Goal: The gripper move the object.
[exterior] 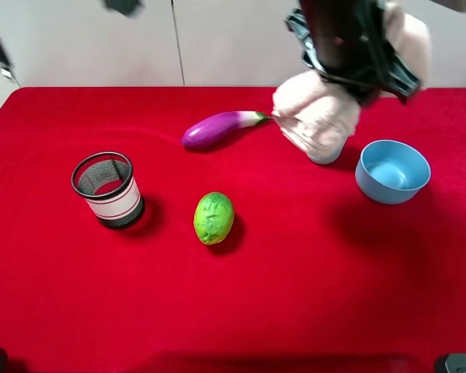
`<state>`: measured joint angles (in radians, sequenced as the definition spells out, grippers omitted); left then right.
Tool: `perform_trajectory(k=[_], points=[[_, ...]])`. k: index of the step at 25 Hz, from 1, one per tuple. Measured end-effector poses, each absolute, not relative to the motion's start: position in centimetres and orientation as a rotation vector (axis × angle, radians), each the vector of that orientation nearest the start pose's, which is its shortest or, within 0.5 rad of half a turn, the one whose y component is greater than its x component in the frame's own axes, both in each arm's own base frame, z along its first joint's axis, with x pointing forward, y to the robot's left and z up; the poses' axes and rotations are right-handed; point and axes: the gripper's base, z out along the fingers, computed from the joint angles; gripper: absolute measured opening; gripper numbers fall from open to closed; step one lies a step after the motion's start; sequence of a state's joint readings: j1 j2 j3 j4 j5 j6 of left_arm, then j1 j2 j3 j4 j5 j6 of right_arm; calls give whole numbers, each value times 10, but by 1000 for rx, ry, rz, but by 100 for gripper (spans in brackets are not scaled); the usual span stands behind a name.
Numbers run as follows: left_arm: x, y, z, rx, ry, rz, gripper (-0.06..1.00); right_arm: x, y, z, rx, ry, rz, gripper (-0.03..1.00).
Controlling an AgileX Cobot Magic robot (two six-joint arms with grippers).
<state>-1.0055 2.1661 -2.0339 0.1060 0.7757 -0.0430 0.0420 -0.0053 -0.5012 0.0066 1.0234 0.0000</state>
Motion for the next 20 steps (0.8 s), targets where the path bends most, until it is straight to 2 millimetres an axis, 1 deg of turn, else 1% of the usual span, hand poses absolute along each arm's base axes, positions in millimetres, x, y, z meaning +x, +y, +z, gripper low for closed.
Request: perform_trajectory(k=[4, 8, 14, 20], points=[[266, -446, 272, 1221, 2064, -402, 51, -4, 0, 281, -42, 2000, 35, 69], [257, -462, 258, 1272, 2038, -434, 51, -4, 0, 281, -42, 2000, 35, 69], [247, -474, 245, 1406, 1953, -460, 51, -4, 0, 281, -42, 2000, 35, 69], [237, -485, 222, 1538, 1918, -569, 51, -4, 0, 281, -42, 2000, 35, 69]])
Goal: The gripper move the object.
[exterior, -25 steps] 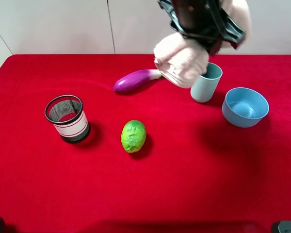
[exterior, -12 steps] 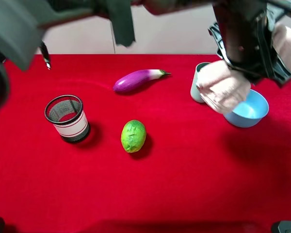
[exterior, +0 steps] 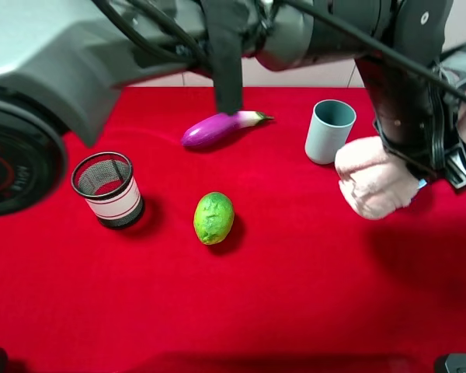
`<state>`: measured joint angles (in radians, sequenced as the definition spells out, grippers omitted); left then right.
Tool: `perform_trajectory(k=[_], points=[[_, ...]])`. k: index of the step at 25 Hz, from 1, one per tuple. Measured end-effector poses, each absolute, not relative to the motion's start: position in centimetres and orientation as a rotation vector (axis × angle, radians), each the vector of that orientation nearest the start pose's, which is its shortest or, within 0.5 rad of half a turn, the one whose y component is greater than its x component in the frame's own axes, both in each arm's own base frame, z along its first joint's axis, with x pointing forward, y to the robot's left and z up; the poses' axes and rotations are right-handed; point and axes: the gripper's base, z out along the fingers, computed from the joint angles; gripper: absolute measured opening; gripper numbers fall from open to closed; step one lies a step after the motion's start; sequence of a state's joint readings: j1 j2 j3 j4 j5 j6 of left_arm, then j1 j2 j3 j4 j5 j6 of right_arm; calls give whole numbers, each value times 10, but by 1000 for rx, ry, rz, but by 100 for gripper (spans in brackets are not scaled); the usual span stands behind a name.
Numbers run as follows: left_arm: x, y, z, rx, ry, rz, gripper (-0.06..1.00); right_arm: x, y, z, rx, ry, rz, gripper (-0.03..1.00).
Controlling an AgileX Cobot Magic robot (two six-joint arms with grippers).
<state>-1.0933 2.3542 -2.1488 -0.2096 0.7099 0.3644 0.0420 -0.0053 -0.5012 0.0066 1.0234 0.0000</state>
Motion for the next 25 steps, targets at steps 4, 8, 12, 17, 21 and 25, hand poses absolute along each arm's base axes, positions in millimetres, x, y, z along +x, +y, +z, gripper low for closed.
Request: perform_trajectory(k=[4, 8, 12, 17, 21, 25], points=[[232, -491, 209, 1567, 1920, -594, 51, -4, 0, 281, -42, 2000, 35, 69], [232, -494, 194, 1579, 1946, -600, 51, -4, 0, 281, -42, 2000, 35, 69], [232, -497, 175, 1586, 1987, -610, 51, -4, 0, 281, -42, 2000, 36, 69], [232, -499, 155, 1595, 2024, -611, 51, -4, 1, 281, -42, 2000, 38, 69], [232, -501, 143, 1583, 2044, -627, 51, -4, 1, 281, -42, 1999, 39, 69], [232, -503, 130, 1561, 2069, -654, 51, -4, 1, 281, -42, 1999, 39, 69]])
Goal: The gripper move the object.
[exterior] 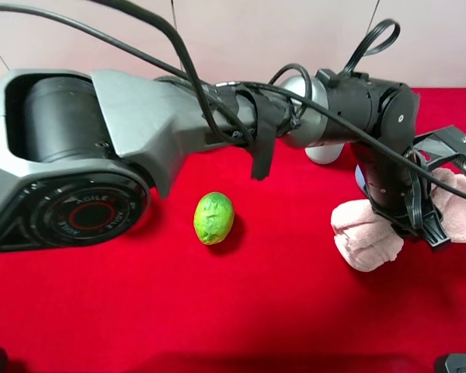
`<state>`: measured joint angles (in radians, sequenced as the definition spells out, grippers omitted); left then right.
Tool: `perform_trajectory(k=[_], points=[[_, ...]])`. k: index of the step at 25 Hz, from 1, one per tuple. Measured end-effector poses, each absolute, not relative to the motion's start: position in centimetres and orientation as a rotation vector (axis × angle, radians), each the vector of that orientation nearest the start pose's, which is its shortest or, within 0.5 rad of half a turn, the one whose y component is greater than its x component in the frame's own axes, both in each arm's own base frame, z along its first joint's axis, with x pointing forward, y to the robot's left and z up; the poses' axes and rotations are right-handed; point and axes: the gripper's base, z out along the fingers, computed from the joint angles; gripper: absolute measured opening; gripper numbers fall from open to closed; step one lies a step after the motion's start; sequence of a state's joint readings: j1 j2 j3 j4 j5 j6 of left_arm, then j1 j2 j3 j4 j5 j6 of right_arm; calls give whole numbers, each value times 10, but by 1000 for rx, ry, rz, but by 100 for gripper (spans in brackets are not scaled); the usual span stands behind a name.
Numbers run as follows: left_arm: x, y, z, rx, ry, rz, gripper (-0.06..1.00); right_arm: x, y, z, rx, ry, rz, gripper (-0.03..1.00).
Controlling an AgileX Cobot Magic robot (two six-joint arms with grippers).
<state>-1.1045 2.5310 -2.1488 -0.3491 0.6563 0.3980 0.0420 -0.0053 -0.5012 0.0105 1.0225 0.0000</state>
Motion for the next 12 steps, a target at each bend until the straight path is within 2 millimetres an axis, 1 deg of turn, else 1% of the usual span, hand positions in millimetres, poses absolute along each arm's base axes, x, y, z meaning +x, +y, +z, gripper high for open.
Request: perform_trajectory(k=[5, 10, 12], points=[[232, -504, 122, 1557, 2078, -657, 51, -4, 1, 281, -42, 1999, 39, 69], [232, -505, 120, 1549, 2082, -665, 51, -4, 1, 281, -42, 1999, 39, 69], [232, -505, 121, 1538, 2084, -678, 55, -4, 1, 281, -42, 1999, 40, 69]])
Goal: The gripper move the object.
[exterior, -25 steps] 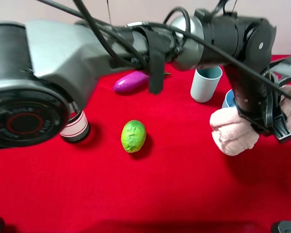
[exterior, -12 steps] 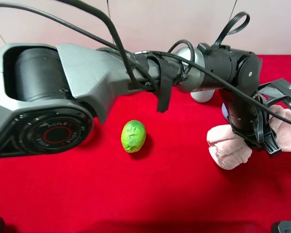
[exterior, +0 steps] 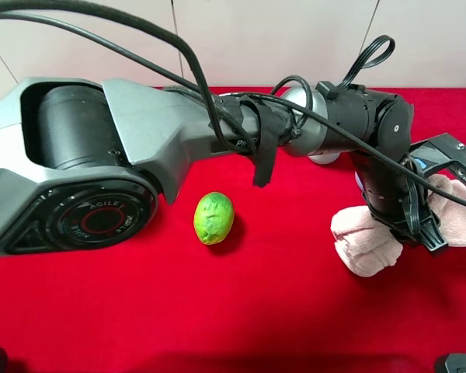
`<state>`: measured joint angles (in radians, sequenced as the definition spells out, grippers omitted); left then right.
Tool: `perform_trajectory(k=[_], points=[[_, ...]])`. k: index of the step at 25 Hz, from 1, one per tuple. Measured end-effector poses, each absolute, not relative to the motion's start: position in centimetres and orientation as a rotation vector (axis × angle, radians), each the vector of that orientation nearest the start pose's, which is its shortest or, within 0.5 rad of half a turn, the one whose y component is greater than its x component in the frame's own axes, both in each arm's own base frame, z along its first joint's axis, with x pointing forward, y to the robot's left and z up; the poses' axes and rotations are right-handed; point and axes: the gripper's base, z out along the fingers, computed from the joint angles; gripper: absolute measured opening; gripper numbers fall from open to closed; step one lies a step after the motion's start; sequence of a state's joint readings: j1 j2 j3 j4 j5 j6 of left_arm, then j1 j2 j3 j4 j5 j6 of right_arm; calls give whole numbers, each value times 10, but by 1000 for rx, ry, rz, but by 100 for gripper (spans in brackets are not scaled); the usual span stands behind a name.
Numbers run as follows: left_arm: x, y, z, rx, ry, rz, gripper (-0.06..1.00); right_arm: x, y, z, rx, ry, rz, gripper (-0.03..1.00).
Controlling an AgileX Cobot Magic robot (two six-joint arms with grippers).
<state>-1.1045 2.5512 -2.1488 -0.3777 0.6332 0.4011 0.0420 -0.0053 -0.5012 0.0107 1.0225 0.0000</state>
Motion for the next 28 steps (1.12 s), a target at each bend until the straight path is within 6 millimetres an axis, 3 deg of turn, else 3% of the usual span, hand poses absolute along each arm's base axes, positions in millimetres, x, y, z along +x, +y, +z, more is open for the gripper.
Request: perform_trajectory(k=[7, 10, 17, 28], points=[[232, -507, 122, 1509, 2085, -705, 79, -4, 1, 281, -42, 1999, 41, 69], [232, -507, 123, 1508, 2087, -708, 85, -4, 1, 281, -42, 1999, 41, 69], [231, -507, 127, 1523, 2088, -712, 88, -4, 1, 281, -42, 1999, 41, 69], [232, -512, 171, 1583, 2049, -714, 88, -4, 1, 281, -42, 1999, 42, 69]])
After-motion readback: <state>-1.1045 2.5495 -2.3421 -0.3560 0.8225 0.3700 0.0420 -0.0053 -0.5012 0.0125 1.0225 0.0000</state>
